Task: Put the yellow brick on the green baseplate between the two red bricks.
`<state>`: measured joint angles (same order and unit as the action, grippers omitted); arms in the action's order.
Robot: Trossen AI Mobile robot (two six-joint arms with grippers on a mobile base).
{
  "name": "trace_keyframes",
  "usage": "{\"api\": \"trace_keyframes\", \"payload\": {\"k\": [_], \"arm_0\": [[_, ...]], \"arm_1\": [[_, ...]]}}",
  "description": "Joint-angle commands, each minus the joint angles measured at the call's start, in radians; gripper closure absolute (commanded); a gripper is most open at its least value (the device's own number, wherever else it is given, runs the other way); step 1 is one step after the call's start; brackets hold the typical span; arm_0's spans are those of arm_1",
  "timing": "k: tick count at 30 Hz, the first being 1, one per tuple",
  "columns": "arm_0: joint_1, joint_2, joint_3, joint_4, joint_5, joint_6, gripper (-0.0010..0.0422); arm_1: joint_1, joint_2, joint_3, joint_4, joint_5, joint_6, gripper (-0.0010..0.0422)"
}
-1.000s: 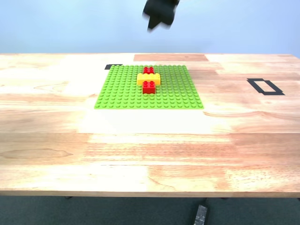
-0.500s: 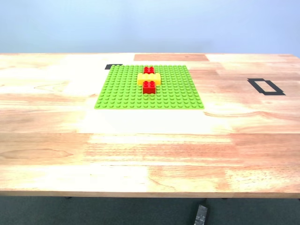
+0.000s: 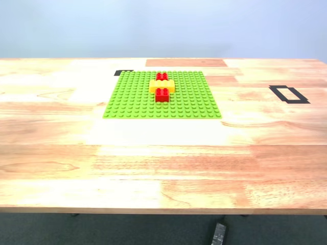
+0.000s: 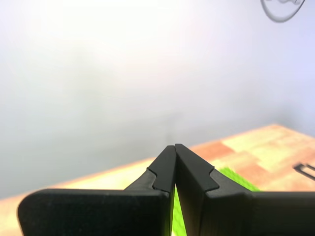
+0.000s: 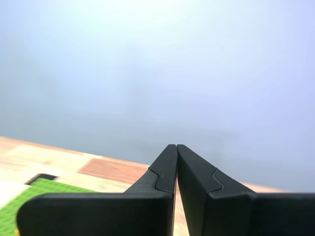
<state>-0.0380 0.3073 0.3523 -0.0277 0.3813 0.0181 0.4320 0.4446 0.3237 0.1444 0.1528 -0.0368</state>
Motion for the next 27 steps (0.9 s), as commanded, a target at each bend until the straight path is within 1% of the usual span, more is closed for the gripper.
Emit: {"api": "trace_keyframes", "payload": {"k": [1, 5, 7, 11, 14, 18, 27], "arm_0": [[0.000, -0.057, -0.085, 0.077, -0.048, -0.004, 0.0413], [0.000, -0.126, -0.164, 0.106, -0.135, -0.002, 0.0412], [0.000, -0.155, -0.193, 0.107, -0.164, -0.004, 0.0413], [0.000, -0.213, -0.233, 0.085, -0.165, -0.005, 0.0413], [0.000, -0.234, -0.242, 0.073, -0.165, -0.005, 0.0413], [0.000, -0.248, -0.267, 0.072, -0.172, -0.005, 0.0413], [0.000, -0.251, -0.339, 0.071, -0.171, -0.050, 0.0413]], "arm_1": [[-0.001, -0.108, -0.098, 0.053, 0.051, 0.002, 0.0413], [-0.002, -0.216, -0.202, 0.125, 0.119, -0.015, 0.0413], [-0.002, -0.254, -0.244, 0.152, 0.129, -0.037, 0.0413], [-0.002, -0.313, -0.285, 0.147, 0.133, -0.045, 0.0413], [-0.005, -0.330, -0.312, 0.146, 0.172, -0.044, 0.0413], [-0.022, -0.333, -0.314, 0.054, 0.167, -0.041, 0.0413], [-0.021, -0.304, -0.314, 0.031, 0.164, -0.046, 0.0413]]}}
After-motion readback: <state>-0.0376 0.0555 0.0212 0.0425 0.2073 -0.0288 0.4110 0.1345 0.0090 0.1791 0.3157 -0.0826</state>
